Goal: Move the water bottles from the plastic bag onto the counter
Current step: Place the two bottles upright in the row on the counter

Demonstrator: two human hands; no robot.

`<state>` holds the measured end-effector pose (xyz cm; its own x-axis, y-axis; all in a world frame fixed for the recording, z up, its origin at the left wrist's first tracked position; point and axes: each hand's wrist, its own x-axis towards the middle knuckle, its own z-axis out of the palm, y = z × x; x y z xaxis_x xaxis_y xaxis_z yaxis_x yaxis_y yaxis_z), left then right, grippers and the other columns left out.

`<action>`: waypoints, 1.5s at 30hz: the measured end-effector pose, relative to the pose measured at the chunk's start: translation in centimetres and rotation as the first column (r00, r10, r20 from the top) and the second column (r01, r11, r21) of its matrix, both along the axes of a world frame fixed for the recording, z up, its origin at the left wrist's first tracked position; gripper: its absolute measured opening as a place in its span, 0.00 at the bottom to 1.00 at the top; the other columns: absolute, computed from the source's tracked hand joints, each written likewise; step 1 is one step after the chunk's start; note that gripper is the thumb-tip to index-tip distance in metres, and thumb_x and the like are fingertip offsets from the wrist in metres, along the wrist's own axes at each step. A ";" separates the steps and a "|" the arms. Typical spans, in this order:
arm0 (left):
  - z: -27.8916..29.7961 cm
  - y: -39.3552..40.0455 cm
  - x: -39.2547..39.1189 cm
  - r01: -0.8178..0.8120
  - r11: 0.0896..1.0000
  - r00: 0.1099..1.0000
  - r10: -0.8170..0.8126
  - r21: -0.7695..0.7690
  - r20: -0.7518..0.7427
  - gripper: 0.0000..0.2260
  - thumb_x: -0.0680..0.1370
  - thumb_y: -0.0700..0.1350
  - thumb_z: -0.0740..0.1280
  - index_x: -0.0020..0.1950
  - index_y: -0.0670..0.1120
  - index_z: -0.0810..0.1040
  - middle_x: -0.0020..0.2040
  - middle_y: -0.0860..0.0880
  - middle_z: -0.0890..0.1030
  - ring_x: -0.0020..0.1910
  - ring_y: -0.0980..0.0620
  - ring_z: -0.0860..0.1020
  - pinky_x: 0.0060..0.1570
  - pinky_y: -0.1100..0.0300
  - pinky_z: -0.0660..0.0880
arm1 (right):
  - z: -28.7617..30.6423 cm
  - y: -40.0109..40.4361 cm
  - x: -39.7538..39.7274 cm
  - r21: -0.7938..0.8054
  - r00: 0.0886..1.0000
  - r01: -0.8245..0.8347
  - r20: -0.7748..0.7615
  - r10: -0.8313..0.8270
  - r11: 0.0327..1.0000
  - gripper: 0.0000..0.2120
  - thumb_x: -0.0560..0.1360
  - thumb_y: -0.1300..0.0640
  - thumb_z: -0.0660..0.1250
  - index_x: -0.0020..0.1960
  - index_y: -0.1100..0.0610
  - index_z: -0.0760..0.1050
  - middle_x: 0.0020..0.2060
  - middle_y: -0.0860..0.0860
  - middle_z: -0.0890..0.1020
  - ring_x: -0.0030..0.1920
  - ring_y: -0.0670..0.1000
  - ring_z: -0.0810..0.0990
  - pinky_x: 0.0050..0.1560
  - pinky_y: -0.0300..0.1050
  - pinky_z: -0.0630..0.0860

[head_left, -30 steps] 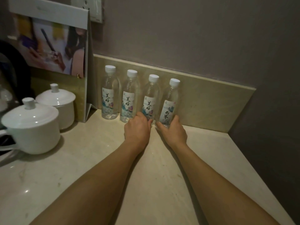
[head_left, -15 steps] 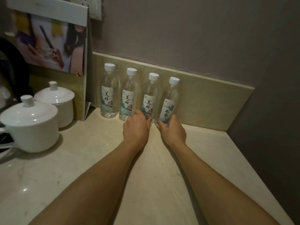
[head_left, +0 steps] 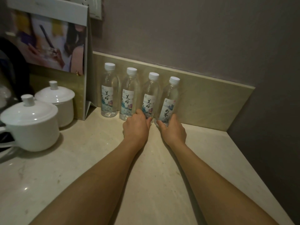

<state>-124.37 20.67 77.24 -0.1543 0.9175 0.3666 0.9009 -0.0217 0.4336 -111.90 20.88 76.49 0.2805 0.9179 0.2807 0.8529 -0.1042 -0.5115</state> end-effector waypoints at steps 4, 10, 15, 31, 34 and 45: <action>0.0 0.1 0.0 -0.003 1.000 1.000 0.003 -0.005 0.010 0.19 0.81 0.57 0.60 0.60 0.42 0.72 0.53 0.42 0.82 0.54 0.40 0.80 0.46 0.50 0.74 | 0.0 -0.1 0.0 0.006 1.000 0.000 -0.004 0.000 1.000 0.22 0.77 0.39 0.62 0.57 0.57 0.66 0.60 0.57 0.78 0.57 0.62 0.77 0.49 0.52 0.72; 0.0 0.0 0.0 -0.007 1.000 1.000 0.007 -0.005 0.013 0.19 0.81 0.57 0.60 0.60 0.41 0.71 0.53 0.42 0.81 0.54 0.40 0.80 0.46 0.50 0.74 | -0.1 0.0 0.0 0.005 1.000 0.009 -0.004 -0.009 1.000 0.22 0.76 0.38 0.62 0.56 0.57 0.65 0.60 0.57 0.78 0.57 0.62 0.77 0.49 0.52 0.72; 0.0 -0.2 0.1 -0.016 1.000 1.000 0.016 0.005 0.019 0.21 0.80 0.58 0.61 0.61 0.41 0.73 0.53 0.42 0.81 0.54 0.41 0.80 0.47 0.51 0.74 | -0.1 -0.1 0.0 0.011 1.000 0.004 -0.017 -0.004 1.000 0.22 0.76 0.39 0.62 0.56 0.56 0.66 0.59 0.56 0.78 0.57 0.61 0.77 0.48 0.51 0.72; -0.4 -0.1 -0.1 -0.010 1.000 0.999 0.009 0.026 0.041 0.17 0.79 0.54 0.65 0.59 0.42 0.75 0.51 0.43 0.82 0.51 0.43 0.81 0.46 0.51 0.76 | -0.1 -0.1 0.1 0.011 1.000 -0.007 -0.002 0.007 1.000 0.21 0.77 0.39 0.62 0.56 0.56 0.65 0.59 0.57 0.78 0.56 0.61 0.77 0.47 0.50 0.71; -0.3 -0.3 -0.3 -0.004 1.000 0.996 0.002 0.020 0.089 0.18 0.78 0.55 0.65 0.60 0.43 0.77 0.51 0.44 0.82 0.52 0.43 0.81 0.47 0.52 0.76 | 0.0 -0.1 0.0 0.015 1.000 -0.002 -0.005 0.002 1.000 0.21 0.77 0.39 0.62 0.55 0.56 0.65 0.59 0.57 0.78 0.57 0.61 0.77 0.46 0.49 0.70; 0.6 -1.7 -0.4 0.066 0.995 0.983 -0.078 0.077 0.165 0.15 0.78 0.55 0.63 0.53 0.44 0.78 0.47 0.44 0.82 0.47 0.42 0.80 0.46 0.50 0.79 | 1.1 -0.8 0.1 0.000 0.991 -0.060 -0.117 0.060 0.998 0.30 0.73 0.39 0.68 0.64 0.57 0.66 0.63 0.54 0.76 0.60 0.59 0.77 0.56 0.53 0.76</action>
